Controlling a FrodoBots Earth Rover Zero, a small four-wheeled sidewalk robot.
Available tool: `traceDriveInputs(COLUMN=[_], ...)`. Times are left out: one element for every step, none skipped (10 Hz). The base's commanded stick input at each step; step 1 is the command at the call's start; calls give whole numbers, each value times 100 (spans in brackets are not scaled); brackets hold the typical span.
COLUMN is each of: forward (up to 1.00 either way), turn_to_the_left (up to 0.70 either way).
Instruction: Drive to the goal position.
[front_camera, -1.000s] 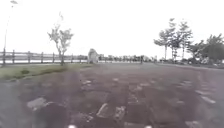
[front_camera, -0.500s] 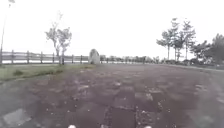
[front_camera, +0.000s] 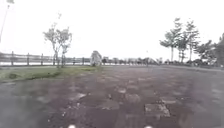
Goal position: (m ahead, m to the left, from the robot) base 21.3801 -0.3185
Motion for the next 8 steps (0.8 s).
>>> traceDriveInputs(forward=[100, 100, 100, 100, 100, 100, 100, 100], turn_to_the_left=[-40, -23, 0, 0, 0, 0, 0, 0])
